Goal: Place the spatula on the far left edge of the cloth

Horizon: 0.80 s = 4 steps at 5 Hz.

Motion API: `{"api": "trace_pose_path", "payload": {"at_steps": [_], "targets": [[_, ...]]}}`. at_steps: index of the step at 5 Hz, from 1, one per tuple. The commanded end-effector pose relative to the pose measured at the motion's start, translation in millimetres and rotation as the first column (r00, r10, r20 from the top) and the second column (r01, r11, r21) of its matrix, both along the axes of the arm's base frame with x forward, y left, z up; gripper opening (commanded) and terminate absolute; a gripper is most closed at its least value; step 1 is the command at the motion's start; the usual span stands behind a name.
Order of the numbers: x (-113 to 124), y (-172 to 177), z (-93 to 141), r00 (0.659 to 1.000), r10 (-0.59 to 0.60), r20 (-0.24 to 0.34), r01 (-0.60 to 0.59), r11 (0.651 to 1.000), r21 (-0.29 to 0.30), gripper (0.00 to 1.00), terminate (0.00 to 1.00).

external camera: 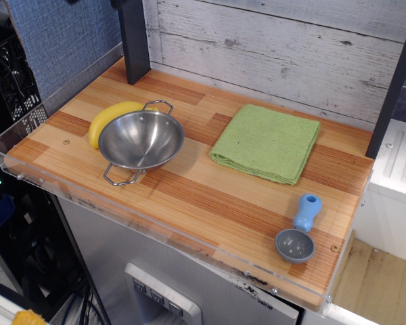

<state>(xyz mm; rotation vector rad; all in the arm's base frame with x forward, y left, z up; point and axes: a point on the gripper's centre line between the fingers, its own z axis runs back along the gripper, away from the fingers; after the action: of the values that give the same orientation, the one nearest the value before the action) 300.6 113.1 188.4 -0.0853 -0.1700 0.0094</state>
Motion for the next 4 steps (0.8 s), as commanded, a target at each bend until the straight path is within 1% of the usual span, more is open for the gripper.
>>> {"api": "trace_pose_path", "payload": {"at_steps": [1,2,3,4], "targets": [[-5,-60,-18,0.994,-0.1,0.049,0.1,0.995,0.012,1.0,0.0],[-14,-91,-37,0.987,-0.141,0.073,0.139,0.99,0.029,1.0,0.0],[-23,-114,-62,0.986,-0.158,0.05,0.155,0.986,0.066,1.0,0.0],[-36,-144,-75,0.989,-0.147,0.032,0.146,0.988,0.044,1.0,0.0]]}}
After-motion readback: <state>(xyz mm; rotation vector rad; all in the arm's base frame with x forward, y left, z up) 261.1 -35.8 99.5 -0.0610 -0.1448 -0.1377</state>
